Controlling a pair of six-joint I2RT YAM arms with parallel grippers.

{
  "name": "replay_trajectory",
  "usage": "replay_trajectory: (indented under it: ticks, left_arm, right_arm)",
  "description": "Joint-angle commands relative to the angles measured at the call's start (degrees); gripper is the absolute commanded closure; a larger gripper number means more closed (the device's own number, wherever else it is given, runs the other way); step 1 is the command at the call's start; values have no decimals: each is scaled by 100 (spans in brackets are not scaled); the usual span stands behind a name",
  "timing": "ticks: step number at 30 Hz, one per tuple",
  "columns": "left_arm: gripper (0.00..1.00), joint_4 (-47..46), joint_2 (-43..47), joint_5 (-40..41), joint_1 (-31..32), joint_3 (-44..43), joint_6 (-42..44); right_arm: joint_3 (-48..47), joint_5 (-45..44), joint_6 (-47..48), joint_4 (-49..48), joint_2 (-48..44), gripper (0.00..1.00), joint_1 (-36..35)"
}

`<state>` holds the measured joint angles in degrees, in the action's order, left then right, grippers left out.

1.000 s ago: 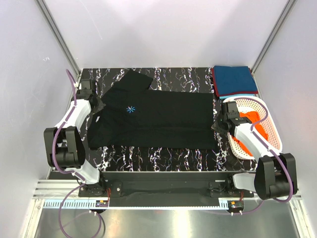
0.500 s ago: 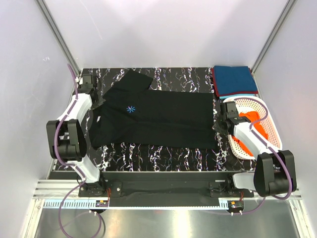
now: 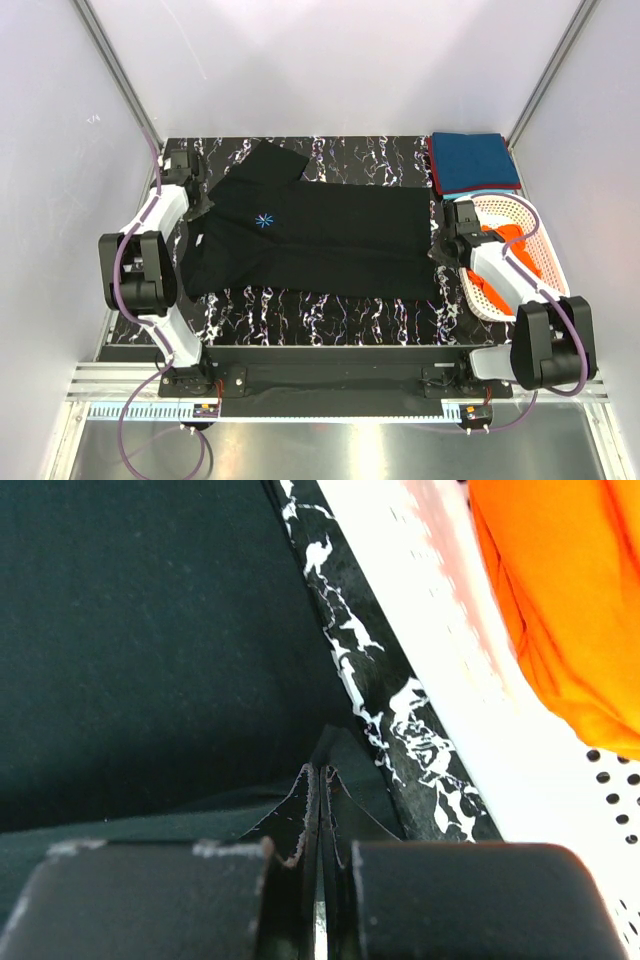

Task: Fold and stack the t-shirts
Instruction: Flatten the tshirt out

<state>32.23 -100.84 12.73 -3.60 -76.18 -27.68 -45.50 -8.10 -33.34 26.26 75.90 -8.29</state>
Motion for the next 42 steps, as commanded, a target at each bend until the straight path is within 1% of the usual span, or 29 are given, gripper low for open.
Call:
replay_trajectory:
  ticks: [1, 4, 7, 8, 10, 11, 12, 13, 14, 15, 16, 17, 19, 22, 23, 25, 26, 27, 28, 29, 30, 31, 32, 33, 34, 35, 36, 39, 42]
  left_arm:
    - [100, -68, -41, 379, -18, -257, 140]
    - [100, -50, -68, 520, 8, -265, 184]
    - [100, -59, -120, 529, 25, -362, 184]
    - [100, -59, -155, 476, 17, -414, 184]
    - [100, -94, -208, 39, 17, -529, 280]
    - [100, -111, -278, -677, 25, -712, 368]
    - [97, -138, -296, -997, 26, -792, 438]
    - [88, -155, -296, -1192, 69, -845, 526]
    - [80, -147, -218, -1194, 104, -915, 588]
    - [70, -129, -147, -1046, 148, -907, 649]
    - [51, -112, -34, -862, 227, -881, 728]
    - [46, -120, 211, -625, 245, -750, 755]
    - [42, -120, 467, -570, 245, -592, 799]
    - [41, 46, 872, -552, 149, -293, 660]
    - [41, 99, 1090, -735, 53, -13, 546]
    - [44, 82, 1311, -1052, -386, 365, 99]
    - [48, -5, 1521, -1436, -562, 785, -43]
    - [50, -41, 1619, -1579, -729, 989, -175]
    - [51, -111, 1724, -1676, -983, 1209, -350]
    - [52, -225, 1917, -1782, -1107, 1594, -448]
    - [53, -243, 1997, -1774, -1343, 1754, -597]
    - [53, -226, 2076, -1739, -1441, 1878, -668]
    - [53, -217, 2199, -1626, -1538, 2088, -712]
    - [52, -226, 2270, -1494, -1643, 2186, -738]
    - [51, -234, 2322, -1354, -1679, 2291, -808]
    - [51, -226, 2401, -1291, -1706, 2466, -818]
    - [51, -234, 2437, -1291, -1741, 2546, -835]
    - [49, -471, 2507, -1475, -1776, 2924, -897]
    - [49, -542, 2569, -1510, -1776, 3153, -1002]
  right_arm:
    - [-319, -245, 161, -174, 118, 100, -5]
    - [-407, -227, 170, -191, 250, 99, 12]
    - [-513, -210, 188, -209, 460, 96, 3]
    - [-548, -192, 214, -209, 539, 93, -5]
    - [-688, -78, 266, -192, 584, 88, 3]
    - [-724, -17, 276, -165, 540, 83, 3]
    - [-776, 123, 284, -165, 488, 75, -5]
    - [-794, 194, 302, -148, 418, 71, -5]
    - [-812, 342, 319, -87, 243, 69, -5]
    - [-812, 431, 372, -51, 128, 63, -5]
    - [-803, 510, 381, -42, 14, 61, -5]
    - [-786, 589, 407, 10, -205, 58, -14]
    - [-707, 940, 460, 19, -382, 55, -32]
    - [-654, 1292, 443, -112, -471, 54, -303]
    - [-671, 1363, 451, -286, -392, 54, -583]
    - [-855, 1452, 478, -489, -225, 54, -997]
    - [-943, 1382, 469, -673, -16, 54, -1199]
    - [-1144, 1172, 452, -797, 99, 54, -1636]
    - [-1241, 1101, 451, -946, 214, 54, -1806]
    - [-1347, 1056, 469, -1304, 528, 54, -1999]
    - [-1635, 969, 573, -1447, 714, 54, -2331]
    - [-1838, 907, 644, -1527, 925, 54, -2509]
    - [-2092, 854, 706, -1554, 1388, 54, -2650]
    - [-2617, 715, 837, -1545, 1619, 55, -2929]
    - [-2875, 626, 890, -1554, 1847, 55, -3054]
    - [-3112, 503, 934, -1554, 2276, 55, -3151]
    - [-3541, 476, 917, -1545, 2489, 56, -3230]
    - [-4228, 484, 568, -1133, 3193, 58, -3284]
    - [-4223, 634, 294, -834, 3388, 59, -3293]
